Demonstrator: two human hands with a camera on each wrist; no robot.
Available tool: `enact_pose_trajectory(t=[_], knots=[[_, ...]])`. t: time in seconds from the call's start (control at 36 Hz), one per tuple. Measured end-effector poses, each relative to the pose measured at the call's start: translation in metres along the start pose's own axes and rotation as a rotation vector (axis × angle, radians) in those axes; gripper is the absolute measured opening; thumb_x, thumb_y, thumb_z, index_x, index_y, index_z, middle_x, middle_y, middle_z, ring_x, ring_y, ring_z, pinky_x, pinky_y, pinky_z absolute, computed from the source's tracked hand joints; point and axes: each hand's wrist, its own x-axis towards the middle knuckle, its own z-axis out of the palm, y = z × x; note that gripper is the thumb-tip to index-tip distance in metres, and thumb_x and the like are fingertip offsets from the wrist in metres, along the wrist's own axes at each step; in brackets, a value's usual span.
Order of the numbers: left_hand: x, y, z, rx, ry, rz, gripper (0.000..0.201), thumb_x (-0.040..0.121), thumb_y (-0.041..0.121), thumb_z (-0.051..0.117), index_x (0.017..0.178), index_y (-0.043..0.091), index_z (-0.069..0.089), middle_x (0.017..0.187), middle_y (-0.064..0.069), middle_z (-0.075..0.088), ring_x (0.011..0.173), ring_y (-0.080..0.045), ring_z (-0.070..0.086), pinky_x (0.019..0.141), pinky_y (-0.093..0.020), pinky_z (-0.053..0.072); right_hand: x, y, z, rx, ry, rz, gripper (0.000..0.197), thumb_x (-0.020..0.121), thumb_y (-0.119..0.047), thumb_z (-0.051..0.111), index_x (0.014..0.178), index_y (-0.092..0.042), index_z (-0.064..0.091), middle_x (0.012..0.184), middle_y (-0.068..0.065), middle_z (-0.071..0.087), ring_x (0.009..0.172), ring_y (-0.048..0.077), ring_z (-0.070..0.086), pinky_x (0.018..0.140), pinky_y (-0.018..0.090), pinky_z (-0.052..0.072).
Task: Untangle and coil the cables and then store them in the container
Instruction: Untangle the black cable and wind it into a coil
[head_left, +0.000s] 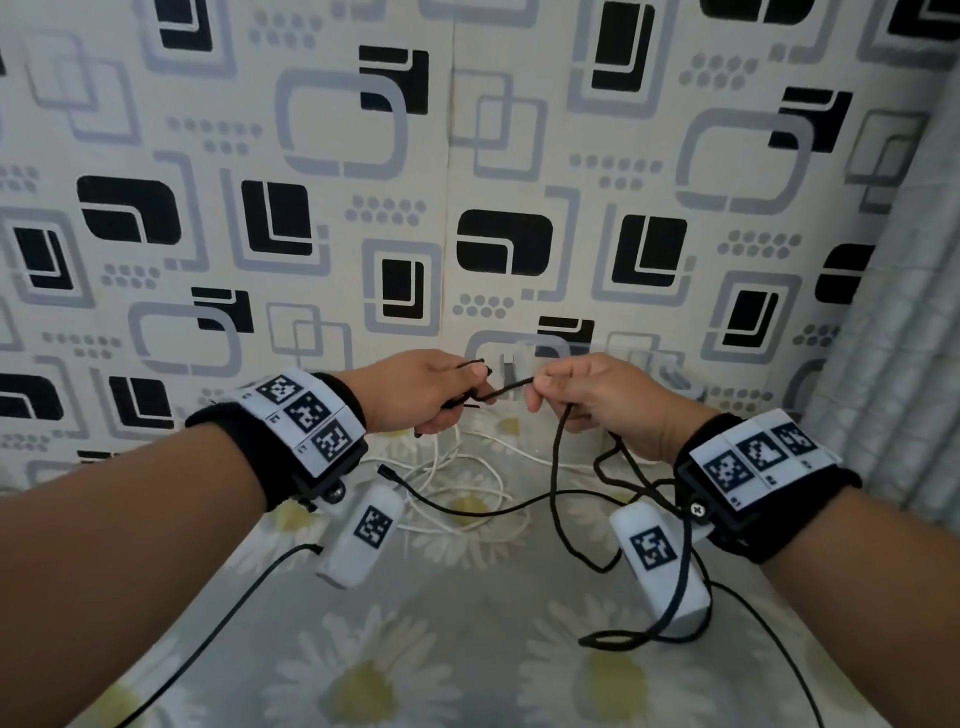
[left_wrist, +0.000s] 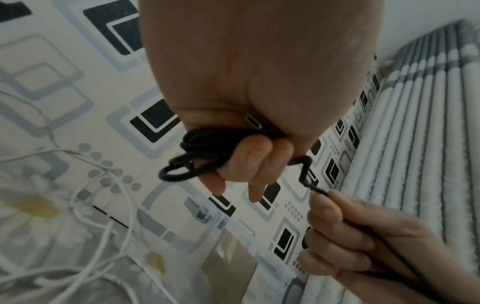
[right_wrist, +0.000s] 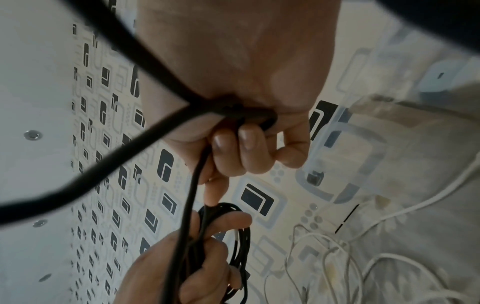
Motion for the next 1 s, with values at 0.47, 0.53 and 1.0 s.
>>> enact_pose_trajectory(t=[0.47,0.53,1.0], knots=[[0.008,-0.025,-0.007,0.784,0.349,0.407,0.038,0.102,0.028,0.037,0.128,0.002,0.045,0.089,-0.008,0.056,0.083,-0.025,0.050,0.080,-0.041,0.045,0.000,0.015,-0.009,0.053,-0.304,0.218,0.035,0.103,-0.018,0.038,0.092,-0.001,0.067,0.056,0.003,0.026,0.044,0.009,0.025,0.045,0.019,0.026],[0.006,-0.024,-0.007,0.881,0.323,0.497,0.022,0.098,0.018,0.050,0.110,0.000,0.053,0.088,-0.012,0.059,0.081,-0.029,0.053,0.079,-0.038,0.044,0.000,0.018,-0.011,0.076,-0.306,0.225,0.035,0.102,-0.018,0.039,0.093,0.000,0.067,0.054,0.002,0.025,0.043,0.009,0.025,0.046,0.019,0.025],[0.003,-0.045,-0.029,1.148,0.120,0.016,0.028,0.103,0.033,0.036,0.118,0.013,0.047,0.090,0.000,0.060,0.079,-0.025,0.057,0.070,-0.034,0.046,-0.015,0.033,-0.054,0.092,-0.186,0.302,0.057,0.088,-0.055,0.039,0.128,-0.018,0.057,0.122,0.004,0.068,0.116,0.021,0.062,0.103,0.042,0.043]])
